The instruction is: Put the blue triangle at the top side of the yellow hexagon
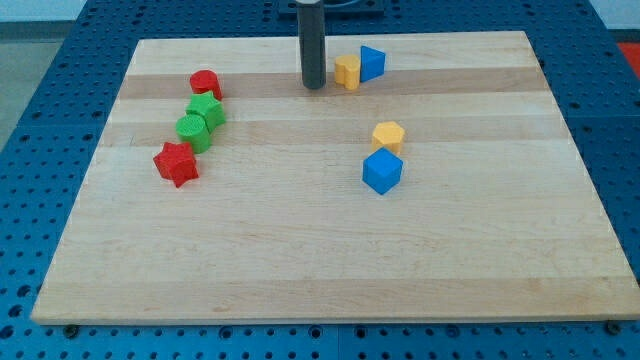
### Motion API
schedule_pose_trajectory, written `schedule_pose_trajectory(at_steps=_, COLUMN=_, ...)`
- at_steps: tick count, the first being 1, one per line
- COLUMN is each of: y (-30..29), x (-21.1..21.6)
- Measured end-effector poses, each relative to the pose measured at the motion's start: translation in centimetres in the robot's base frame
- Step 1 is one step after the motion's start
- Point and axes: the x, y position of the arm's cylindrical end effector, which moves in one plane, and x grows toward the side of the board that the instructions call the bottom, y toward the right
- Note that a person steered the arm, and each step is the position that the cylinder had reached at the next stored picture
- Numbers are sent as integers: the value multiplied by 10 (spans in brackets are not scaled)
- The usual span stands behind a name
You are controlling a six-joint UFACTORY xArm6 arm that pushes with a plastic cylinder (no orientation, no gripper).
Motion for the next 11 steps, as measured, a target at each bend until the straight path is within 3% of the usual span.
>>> schedule_pose_trajectory(at_steps=1, y=39, x=-40)
schedule_pose_trajectory(at_steps=2, y=101, x=-19)
schedule_pose_trajectory(at_steps=4, y=101, x=-10)
schedule_pose_trajectory(at_steps=5, y=101, x=23)
schedule_pose_trajectory(at_steps=6, y=101, x=30)
schedule_pose_trajectory(at_steps=8, y=116, x=-24)
schedule_pose_trajectory(at_steps=9, y=143, x=23)
schedule_pose_trajectory(at_steps=11, y=134, x=41)
